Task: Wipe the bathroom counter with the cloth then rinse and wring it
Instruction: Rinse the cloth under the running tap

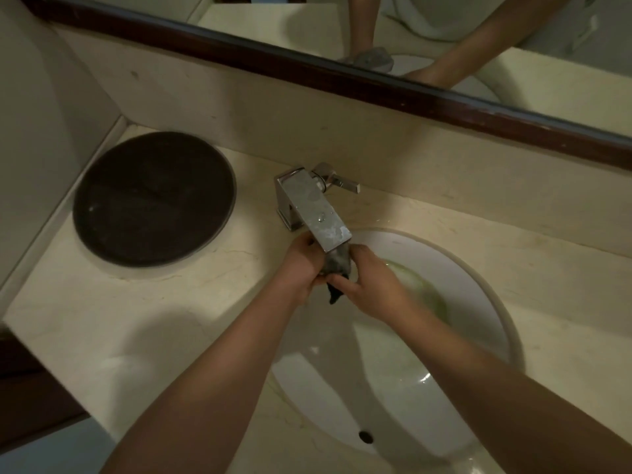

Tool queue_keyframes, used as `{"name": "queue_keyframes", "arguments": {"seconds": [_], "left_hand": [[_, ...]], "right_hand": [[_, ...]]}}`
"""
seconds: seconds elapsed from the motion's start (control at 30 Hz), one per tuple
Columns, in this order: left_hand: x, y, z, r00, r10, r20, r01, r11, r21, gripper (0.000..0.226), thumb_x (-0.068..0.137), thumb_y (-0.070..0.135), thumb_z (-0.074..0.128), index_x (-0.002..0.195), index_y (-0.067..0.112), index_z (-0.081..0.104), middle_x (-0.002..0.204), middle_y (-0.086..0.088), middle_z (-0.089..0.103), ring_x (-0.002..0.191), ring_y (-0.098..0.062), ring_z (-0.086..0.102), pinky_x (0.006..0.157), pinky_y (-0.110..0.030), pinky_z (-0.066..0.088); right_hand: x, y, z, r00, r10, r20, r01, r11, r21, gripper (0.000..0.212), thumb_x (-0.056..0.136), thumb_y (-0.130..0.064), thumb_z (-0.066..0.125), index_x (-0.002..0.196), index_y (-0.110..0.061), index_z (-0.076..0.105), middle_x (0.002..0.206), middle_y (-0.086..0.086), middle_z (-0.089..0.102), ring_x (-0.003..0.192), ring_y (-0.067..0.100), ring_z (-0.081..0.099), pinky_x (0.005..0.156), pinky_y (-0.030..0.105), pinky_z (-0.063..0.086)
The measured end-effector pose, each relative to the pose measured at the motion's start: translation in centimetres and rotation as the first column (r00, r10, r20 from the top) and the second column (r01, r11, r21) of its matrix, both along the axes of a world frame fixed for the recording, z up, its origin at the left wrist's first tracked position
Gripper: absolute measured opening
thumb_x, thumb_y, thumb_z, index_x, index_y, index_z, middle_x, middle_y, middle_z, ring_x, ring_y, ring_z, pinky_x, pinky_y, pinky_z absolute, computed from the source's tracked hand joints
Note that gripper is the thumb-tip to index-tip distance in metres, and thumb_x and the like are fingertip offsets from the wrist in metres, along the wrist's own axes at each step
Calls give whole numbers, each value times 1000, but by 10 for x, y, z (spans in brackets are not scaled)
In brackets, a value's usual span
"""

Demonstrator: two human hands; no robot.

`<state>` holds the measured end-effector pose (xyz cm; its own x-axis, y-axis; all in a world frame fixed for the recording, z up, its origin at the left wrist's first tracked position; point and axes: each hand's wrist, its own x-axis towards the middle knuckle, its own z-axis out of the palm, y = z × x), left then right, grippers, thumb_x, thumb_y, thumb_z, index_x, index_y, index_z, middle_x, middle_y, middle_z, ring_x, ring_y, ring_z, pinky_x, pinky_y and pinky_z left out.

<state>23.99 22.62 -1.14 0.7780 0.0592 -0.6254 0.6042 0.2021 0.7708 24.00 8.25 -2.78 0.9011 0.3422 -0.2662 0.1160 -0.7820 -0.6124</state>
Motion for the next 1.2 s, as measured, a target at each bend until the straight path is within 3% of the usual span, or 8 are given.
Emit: {"name": "queue_keyframes", "arguments": {"seconds": [0.23,0.37,0.53,0.63,0.8,0.9,1.1,1.2], "left_hand": [[-2,10,3,998,-1,68,9,993,-121,12,95,13,54,87,21,58,57,11,61,47,-4,51,38,-14,34],[-4,19,10,998,8,67,13,954,-299,9,96,7,51,96,13,57,51,10,62,38,2,52,35,-11,37],[-6,14,7,996,-45,81,69,945,-318,16,91,-1,52,95,9,62,64,2,67,52,-10,59,43,-19,39],[-6,21,10,999,-12,48,28,936,-351,21,92,4,55,112,6,61,80,-5,71,65,-16,67,47,-21,48],[-5,25,10,1000,-2,20,9,926,-378,16,97,9,48,98,16,62,63,2,62,40,-4,42,30,-14,21],[-3,24,19,997,71,-8,-68,906,-418,14,98,5,46,97,10,59,54,4,62,36,-2,48,29,-13,32],[3,34,16,995,-56,79,41,983,182,18,91,10,61,108,12,64,87,1,68,74,-15,66,53,-16,48],[-1,32,7,956,-267,123,94,675,732,16,93,21,57,107,18,64,92,3,63,80,-15,57,58,-21,39]], "right_hand": [[0,2,0,948,-305,-96,319,922,219,21,100,-21,44,98,-10,63,78,3,66,68,11,62,60,28,46],[7,-7,10,726,-392,-564,660,629,411,26,103,-15,39,93,0,58,75,15,59,64,17,62,50,24,53],[-2,16,8,908,-167,-384,292,909,296,32,92,-24,62,120,-10,54,107,2,64,96,15,65,79,25,55],[0,15,4,870,-193,-454,370,864,341,22,95,-21,58,114,-10,58,107,11,68,95,19,66,87,35,53],[-9,16,0,936,-97,-338,195,944,268,12,89,-6,61,101,-5,59,87,3,63,71,3,56,61,6,42],[-7,14,1,936,-161,-312,258,918,300,12,90,-9,61,95,2,58,86,21,64,73,17,57,69,26,48],[7,-9,12,939,-193,-284,264,935,239,15,90,-16,63,86,-2,59,76,14,60,66,16,53,58,19,42],[19,-16,23,981,-59,-187,66,997,34,15,85,-22,69,82,-9,62,77,10,65,64,17,57,58,28,47]]}}
